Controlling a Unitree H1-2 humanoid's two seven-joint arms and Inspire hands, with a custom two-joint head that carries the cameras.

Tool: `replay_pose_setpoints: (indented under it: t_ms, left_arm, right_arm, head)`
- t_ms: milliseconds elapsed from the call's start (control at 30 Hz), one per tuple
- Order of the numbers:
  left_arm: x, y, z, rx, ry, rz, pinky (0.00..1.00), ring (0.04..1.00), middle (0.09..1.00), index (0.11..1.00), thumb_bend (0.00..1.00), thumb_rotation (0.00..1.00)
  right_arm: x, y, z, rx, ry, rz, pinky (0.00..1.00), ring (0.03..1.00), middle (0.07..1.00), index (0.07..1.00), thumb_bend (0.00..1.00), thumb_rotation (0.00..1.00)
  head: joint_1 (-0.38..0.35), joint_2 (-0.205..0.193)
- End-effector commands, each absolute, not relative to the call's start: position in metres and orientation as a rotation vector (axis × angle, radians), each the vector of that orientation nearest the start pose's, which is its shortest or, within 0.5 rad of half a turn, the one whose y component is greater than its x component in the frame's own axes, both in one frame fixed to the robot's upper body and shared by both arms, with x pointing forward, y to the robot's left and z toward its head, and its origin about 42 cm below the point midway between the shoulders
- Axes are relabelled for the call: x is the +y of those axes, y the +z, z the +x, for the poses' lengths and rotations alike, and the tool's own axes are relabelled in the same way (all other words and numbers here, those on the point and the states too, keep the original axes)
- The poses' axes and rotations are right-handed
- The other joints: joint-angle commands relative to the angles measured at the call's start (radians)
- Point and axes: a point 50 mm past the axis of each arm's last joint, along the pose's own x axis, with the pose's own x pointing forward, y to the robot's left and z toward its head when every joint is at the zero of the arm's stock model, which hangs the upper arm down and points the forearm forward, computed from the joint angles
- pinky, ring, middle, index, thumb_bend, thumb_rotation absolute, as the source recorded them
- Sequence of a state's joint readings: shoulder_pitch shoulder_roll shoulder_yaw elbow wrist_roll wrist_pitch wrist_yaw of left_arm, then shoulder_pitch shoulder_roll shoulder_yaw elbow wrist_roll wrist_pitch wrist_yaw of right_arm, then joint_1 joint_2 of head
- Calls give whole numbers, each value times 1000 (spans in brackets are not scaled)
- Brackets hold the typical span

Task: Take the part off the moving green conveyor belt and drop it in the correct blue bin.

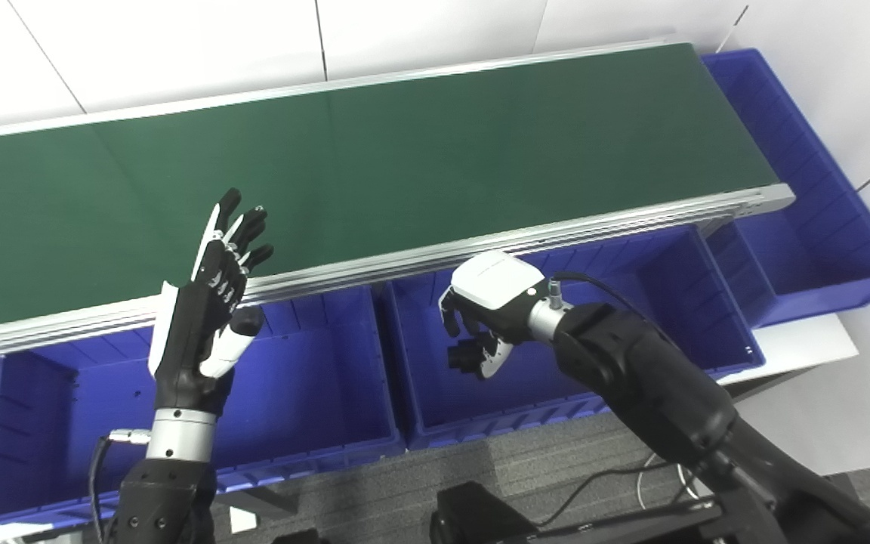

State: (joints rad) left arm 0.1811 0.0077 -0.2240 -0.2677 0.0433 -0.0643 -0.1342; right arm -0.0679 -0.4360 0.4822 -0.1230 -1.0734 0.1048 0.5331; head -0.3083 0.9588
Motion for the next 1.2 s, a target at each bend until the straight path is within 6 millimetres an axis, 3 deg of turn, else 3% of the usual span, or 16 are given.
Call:
replay_pose_setpoints:
  t_ms: [0,33,67,133,367,600,733,867,933,1033,1167]
  left_arm:
    - [152,143,221,-219,-303,1,868,937,914,970,928,825]
    - [152,143,221,-219,-304,1,868,937,914,970,928,825]
    - [151,143,221,-220,-303,3,867,935,912,969,931,825]
    - [151,143,221,-222,-302,11,856,931,910,968,934,831]
    - [150,143,220,-226,-306,12,859,936,915,971,916,836]
    - [149,143,220,-223,-309,6,859,937,918,973,909,833]
    - [147,140,220,-221,-308,12,860,935,916,969,922,834]
    - [144,136,220,-223,-311,13,869,936,914,970,928,840]
    - [141,133,219,-215,-308,17,869,937,915,971,931,842]
    - [137,128,218,-209,-303,31,833,923,912,975,935,855]
    - [132,122,218,-197,-306,24,834,926,920,976,930,845]
  right_arm:
    - [-218,104,276,63,764,-1570,318,452,559,515,517,69]
    - [-218,104,277,86,779,-1590,318,452,559,515,517,69]
    - [-218,104,277,105,792,-1605,404,542,643,611,713,150]
    - [-218,104,278,124,816,-1632,505,640,732,688,867,264]
    - [-217,110,277,132,844,-1683,722,812,833,776,994,538]
    - [-218,112,276,129,847,-1690,699,806,837,779,1000,573]
    - [-216,117,270,73,836,-1672,635,769,821,768,1000,569]
    - [-213,126,260,17,823,-1630,607,746,807,760,1000,586]
    - [-210,139,251,-52,793,-1508,590,728,793,749,1000,575]
    - [-208,156,236,-222,714,-1236,449,573,659,665,917,462]
    - [-200,177,218,-369,611,-926,429,533,614,656,822,479]
  head:
    - [1,0]
    - [3,-1]
    - [4,-2]
    - [6,-2]
    - [11,-4]
    - [18,-11]
    - [35,-24]
    - [83,-43]
    - [128,-45]
    - [179,-59]
    - [229,-72]
